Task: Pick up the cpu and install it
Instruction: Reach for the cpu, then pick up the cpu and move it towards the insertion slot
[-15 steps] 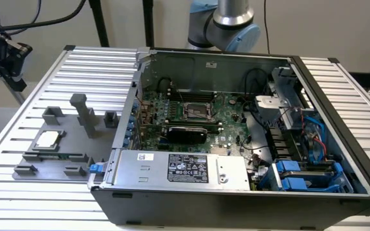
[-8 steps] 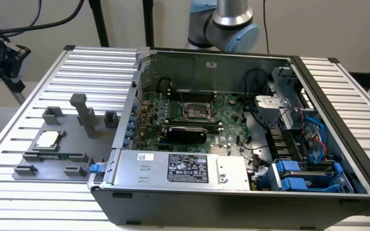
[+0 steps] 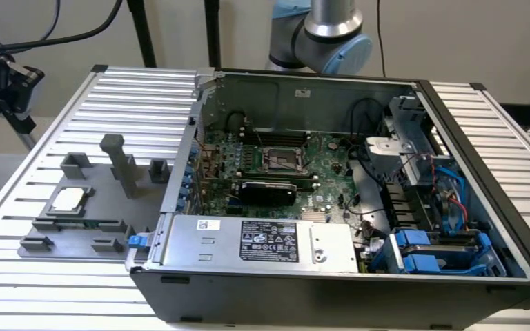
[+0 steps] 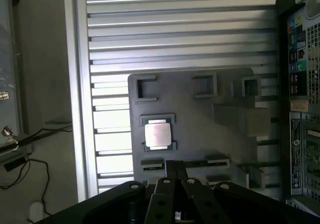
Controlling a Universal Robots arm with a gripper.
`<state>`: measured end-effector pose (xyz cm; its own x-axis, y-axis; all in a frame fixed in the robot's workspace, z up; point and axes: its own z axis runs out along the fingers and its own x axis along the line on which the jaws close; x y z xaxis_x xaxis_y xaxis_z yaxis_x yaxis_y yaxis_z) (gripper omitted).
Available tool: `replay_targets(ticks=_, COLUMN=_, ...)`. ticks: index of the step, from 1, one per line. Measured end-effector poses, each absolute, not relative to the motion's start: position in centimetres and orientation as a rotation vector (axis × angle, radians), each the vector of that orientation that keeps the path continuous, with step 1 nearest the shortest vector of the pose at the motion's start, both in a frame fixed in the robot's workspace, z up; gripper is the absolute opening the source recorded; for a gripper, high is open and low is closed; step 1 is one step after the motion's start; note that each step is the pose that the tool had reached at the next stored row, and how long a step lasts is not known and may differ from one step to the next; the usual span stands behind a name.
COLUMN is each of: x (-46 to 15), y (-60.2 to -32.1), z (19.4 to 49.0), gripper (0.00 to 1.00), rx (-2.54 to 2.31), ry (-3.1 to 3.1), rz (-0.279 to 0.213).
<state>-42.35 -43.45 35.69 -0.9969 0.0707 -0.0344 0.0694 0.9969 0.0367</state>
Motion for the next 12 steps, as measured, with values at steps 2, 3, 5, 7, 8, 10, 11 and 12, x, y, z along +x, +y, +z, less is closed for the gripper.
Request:
replay_targets(ticks=2, x=-42.35, y=-43.45, z=35.69, gripper=0.11, rx=0.109, ry=3.104, rz=0.055)
replay_targets(ticks=3, x=-42.35, y=-43.45, z=35.69, gripper=0.11, rx=0.109, ry=3.104, rz=0.055)
replay_targets(ticks=5, x=-42.35, y=-43.45, z=35.69, gripper=0.11, rx=0.109, ry=3.104, rz=0.055)
replay_targets(ticks=7, x=-42.35, y=-43.45, z=35.69, gripper=0.11, rx=0.109, ry=3.103, rz=0.055)
replay_targets(ticks=8, x=-42.35, y=-43.45, z=35.69, gripper=0.11, rx=0.109, ry=3.104, rz=0.055)
replay_targets(ticks=10, x=-42.35, y=-43.45, z=35.69, gripper=0.11, rx=0.109, ry=3.103, rz=0.055)
replay_targets(ticks=11, x=-42.35, y=-43.45, z=35.69, gripper=0.11, rx=0.109, ry=3.104, rz=0.055)
replay_targets(ticks=12, x=-42.35, y=-43.45, z=35.69, gripper=0.11, rx=0.109, ry=3.104, rz=0.055)
